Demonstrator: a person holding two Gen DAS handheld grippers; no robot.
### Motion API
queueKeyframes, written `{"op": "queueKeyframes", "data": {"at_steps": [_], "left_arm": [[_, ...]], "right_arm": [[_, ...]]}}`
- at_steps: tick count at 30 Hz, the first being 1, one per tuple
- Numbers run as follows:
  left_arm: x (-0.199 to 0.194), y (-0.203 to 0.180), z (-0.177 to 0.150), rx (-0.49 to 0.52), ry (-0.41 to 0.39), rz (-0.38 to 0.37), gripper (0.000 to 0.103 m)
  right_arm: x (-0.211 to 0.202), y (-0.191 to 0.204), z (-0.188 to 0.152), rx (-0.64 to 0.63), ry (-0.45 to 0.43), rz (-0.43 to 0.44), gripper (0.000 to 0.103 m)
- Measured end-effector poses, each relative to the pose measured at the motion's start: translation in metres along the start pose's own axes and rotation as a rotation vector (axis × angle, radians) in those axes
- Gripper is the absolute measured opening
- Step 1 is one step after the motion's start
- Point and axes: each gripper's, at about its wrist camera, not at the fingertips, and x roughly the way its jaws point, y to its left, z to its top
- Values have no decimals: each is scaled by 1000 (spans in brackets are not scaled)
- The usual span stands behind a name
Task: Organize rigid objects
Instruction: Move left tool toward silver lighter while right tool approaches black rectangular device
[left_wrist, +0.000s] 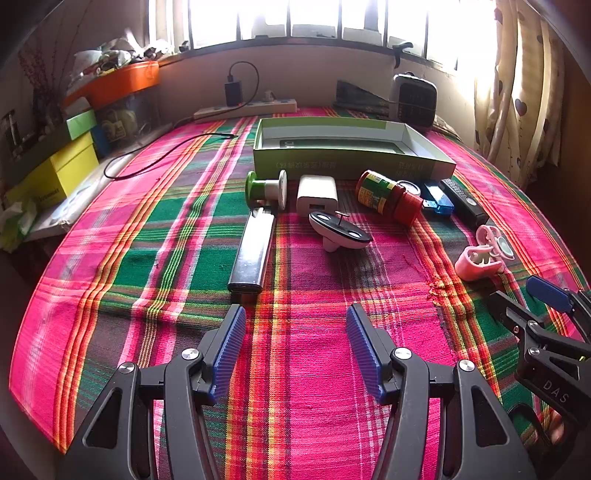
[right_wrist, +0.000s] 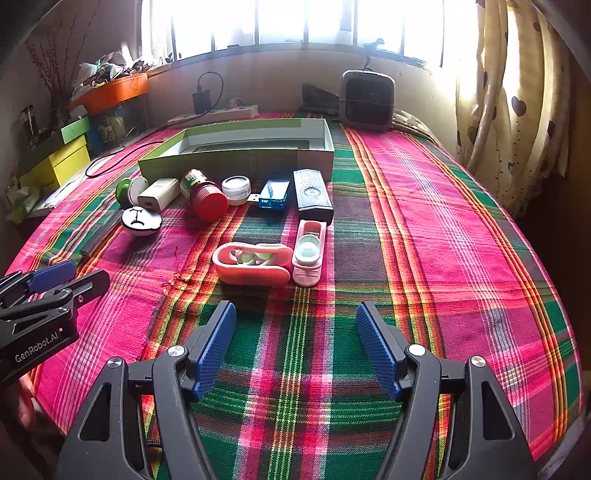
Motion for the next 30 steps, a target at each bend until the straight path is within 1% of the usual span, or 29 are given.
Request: {"op": "queueKeyframes", "data": {"at_steps": [4,7,10,14,18,22,28,30], "left_arm": [[3,0,2,12,9,-13,56],[2,2,2,17,17,-22,56],[3,5,3,11,19,-24,56],[6,13,8,-15,25,-31,56],[8,20,14,-26,26,-32,56],[14,32,22,-52,34,-9,56],[23,39,33,-52,52,-17,56],[28,40,38,-41,58,-3,56]], "right_arm": [[1,-2,2,-9,9,11,68],[1,-8,3,5,15,42,68],[1,-14,6,23,18,35,68],[-2,-26,11,36,0,31,68],[-4,-33,24,34,-18,20,68],[-4,-38,40,28,-39,27,68],[11,-44,58,22,-12,25,68],[18,-46,63,23,3,32,68]]}}
